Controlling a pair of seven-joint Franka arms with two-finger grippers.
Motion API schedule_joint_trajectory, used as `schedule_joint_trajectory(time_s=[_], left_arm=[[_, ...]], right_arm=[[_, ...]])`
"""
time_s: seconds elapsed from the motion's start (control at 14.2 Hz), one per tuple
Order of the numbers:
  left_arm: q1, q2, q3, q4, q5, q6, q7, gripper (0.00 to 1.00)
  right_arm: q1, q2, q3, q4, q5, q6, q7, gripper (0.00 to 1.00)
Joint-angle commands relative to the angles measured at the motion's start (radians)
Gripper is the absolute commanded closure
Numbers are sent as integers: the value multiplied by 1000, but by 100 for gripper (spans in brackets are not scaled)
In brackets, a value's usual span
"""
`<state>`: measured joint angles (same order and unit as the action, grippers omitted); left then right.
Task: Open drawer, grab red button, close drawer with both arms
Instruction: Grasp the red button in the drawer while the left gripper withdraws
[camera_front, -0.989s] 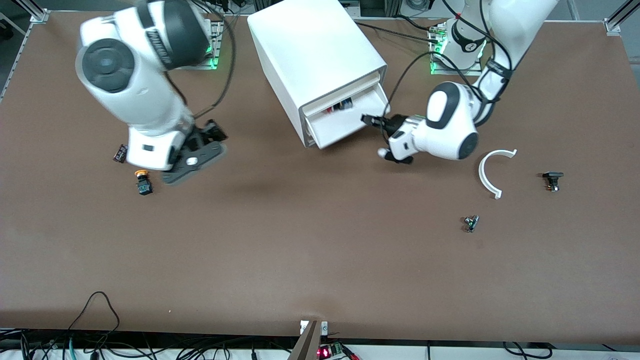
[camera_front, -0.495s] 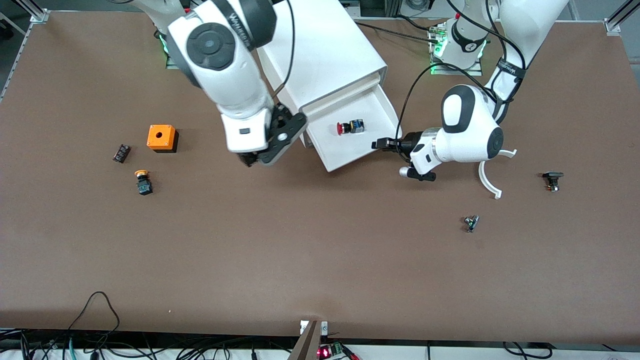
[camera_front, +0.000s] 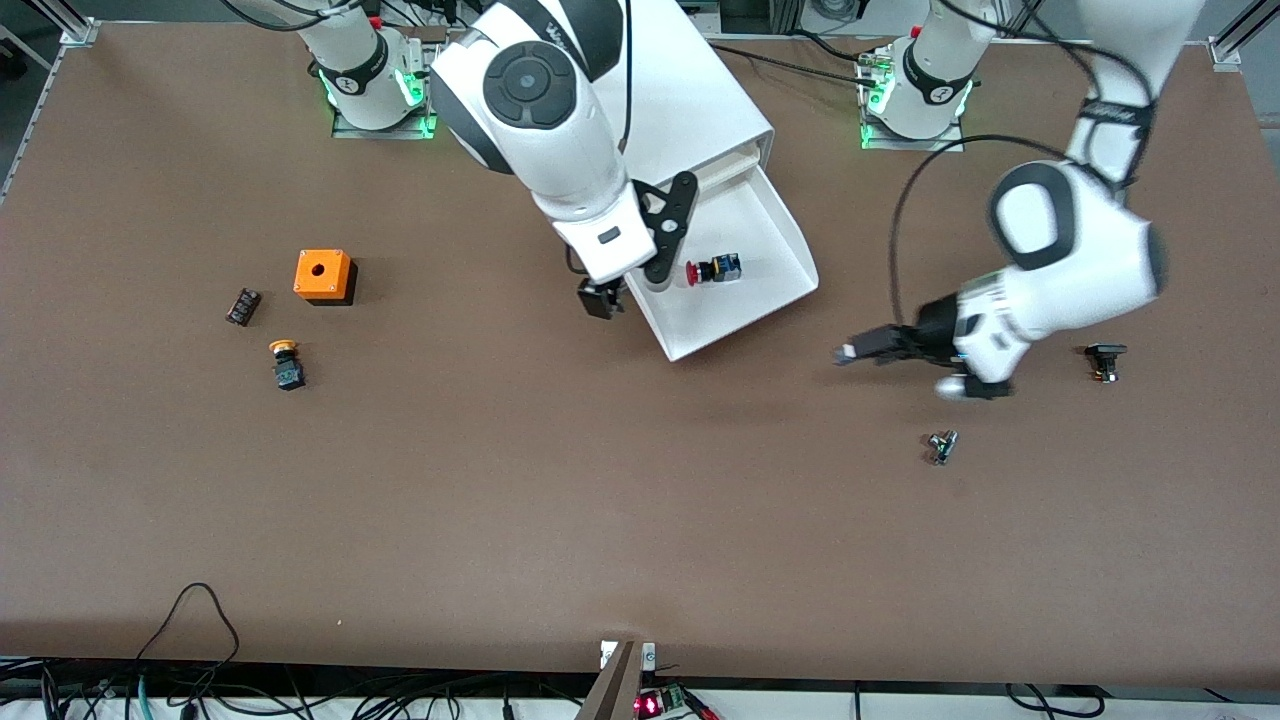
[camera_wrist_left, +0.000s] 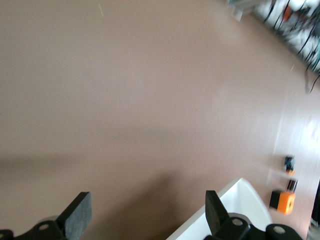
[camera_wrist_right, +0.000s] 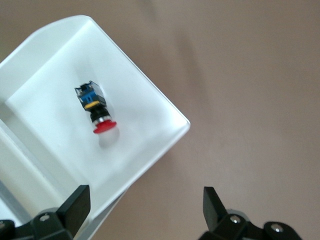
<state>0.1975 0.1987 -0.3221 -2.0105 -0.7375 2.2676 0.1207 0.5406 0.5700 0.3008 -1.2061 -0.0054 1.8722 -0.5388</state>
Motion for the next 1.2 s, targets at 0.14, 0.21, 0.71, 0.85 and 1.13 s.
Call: schedule_joint_trajectory(time_s=[0.14,0.21,0.71,0.85,1.13], left_arm=[[20,-148,98,65,224,-214,-30,0],[20,-169,106,122,325,-294,-32,0],[8,-216,153,299,754,-596,-103,0],[6,-214,153,282,797,-586,-160,0],[3,-214,152,283,799,-593,-216,0]], right_arm=[[65,68,6,46,-5,34,-137,0],[67,80,6,46,-7,54,-165,0],[145,169,-20,46,-88,134,-211,0],[170,177,-38,46,-88,134,-211,0],[228,200,-72,46,-94,143,-210,0]])
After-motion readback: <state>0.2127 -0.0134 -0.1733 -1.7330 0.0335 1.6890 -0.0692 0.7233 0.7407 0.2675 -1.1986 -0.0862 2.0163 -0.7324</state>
